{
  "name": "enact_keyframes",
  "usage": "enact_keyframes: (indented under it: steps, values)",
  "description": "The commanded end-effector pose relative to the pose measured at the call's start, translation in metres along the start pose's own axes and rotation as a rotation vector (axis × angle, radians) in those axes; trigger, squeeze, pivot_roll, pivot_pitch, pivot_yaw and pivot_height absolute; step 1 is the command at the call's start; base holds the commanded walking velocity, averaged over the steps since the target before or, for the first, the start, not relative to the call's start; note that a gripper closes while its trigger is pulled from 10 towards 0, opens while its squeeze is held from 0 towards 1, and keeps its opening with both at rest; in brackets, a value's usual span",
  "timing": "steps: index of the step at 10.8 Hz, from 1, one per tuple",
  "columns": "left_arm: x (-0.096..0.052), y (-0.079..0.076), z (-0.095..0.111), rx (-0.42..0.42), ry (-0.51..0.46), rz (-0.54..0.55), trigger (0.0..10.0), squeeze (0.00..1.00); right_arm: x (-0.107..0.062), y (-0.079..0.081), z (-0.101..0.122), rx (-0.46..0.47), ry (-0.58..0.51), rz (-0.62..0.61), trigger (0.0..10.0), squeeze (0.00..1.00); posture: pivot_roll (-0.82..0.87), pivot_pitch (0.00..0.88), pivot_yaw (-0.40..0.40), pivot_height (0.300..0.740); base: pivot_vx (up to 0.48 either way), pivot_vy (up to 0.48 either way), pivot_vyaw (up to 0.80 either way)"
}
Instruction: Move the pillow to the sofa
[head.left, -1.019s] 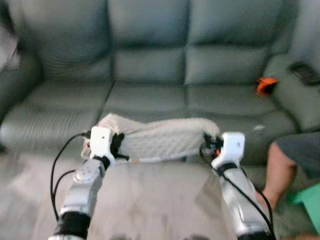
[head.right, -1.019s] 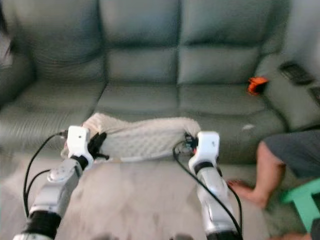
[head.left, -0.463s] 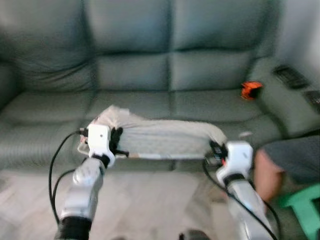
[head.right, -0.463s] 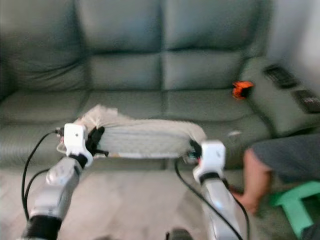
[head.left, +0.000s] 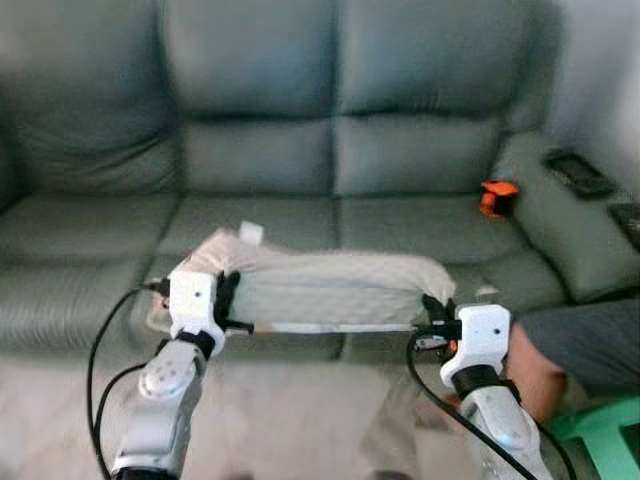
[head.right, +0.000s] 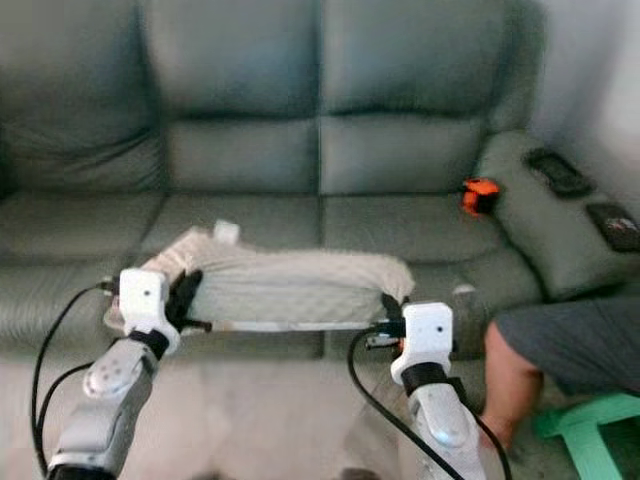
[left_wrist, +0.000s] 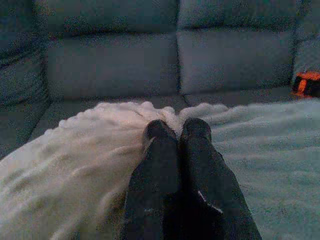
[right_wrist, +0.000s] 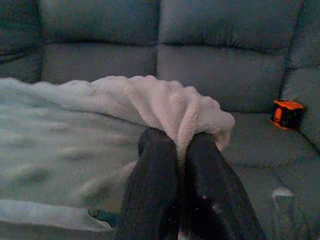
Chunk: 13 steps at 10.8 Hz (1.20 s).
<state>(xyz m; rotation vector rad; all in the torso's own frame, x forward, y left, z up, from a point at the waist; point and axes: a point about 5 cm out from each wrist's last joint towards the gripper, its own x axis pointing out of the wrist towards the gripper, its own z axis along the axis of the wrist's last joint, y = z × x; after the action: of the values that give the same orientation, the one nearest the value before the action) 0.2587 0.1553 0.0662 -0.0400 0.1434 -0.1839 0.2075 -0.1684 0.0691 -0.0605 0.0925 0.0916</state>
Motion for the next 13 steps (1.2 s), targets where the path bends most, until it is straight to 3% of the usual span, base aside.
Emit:
enact_keyframes:
  steps: [1,4,13]
  values:
    - [0.002,0.024,0.011,0.016,-0.029,0.109,10.0,0.00,0.003,-0.018,0.010,-0.016,-0.032,-0.080,10.0,0.00,-0.05,0.000,0.007,0.740,0.472,0.000,0.00]
    - [0.014,0.034,0.018,0.001,-0.026,0.129,10.0,0.00,0.003,-0.015,0.009,-0.011,-0.026,-0.074,10.0,0.00,-0.05,0.000,0.015,0.740,0.386,0.208,0.00]
    - [0.017,0.027,0.014,0.004,-0.006,0.100,10.0,0.00,0.007,-0.012,0.005,0.000,-0.013,-0.061,10.0,0.00,-0.05,0.000,0.016,0.740,0.000,0.453,0.00]
